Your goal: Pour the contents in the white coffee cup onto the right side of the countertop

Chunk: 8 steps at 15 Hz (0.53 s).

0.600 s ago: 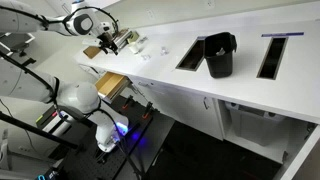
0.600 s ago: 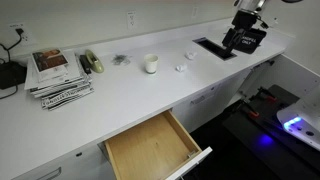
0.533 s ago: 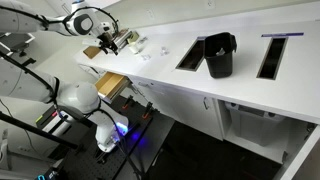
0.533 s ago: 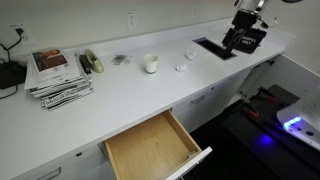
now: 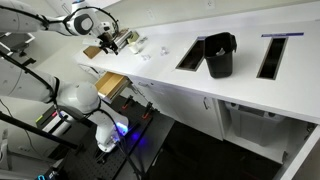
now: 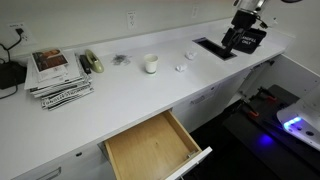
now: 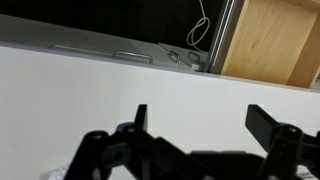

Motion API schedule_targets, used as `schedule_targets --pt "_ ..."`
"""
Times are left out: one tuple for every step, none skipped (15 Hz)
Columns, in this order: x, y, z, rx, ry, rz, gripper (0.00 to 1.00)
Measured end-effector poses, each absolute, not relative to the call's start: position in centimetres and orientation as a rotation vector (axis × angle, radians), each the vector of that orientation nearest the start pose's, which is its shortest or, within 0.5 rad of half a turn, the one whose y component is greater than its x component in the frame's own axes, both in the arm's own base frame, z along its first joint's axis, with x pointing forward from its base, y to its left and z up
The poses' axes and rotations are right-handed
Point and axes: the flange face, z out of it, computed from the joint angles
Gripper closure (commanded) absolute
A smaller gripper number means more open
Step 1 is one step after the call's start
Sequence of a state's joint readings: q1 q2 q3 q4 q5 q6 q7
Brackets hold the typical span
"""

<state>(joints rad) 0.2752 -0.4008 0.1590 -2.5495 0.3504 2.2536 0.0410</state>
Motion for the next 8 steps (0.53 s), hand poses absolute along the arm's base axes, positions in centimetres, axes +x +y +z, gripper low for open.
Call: schedule_targets --pt "38.1 18.5 41.6 -2.890 -0.248 -0.093 0.00" --pt "38.9 18.5 41.5 -2.890 -0.237 -0.121 0.00" --pt "40.0 18.5 41.3 -2.892 -0.218 -0.162 0.00" --pt "41.2 18.6 41.1 -2.892 -0.191 -0.205 0.00" --pt "42.6 18.8 40.6 -2.893 -0.169 -0.248 0.00" --pt "44.0 19.0 40.1 -2.896 -0.150 -0.291 0.00" --pt "45.5 19.4 39.5 -2.900 -0.133 -0.330 0.00" --pt "47.0 20.0 38.8 -2.906 -0.121 -0.366 0.00"
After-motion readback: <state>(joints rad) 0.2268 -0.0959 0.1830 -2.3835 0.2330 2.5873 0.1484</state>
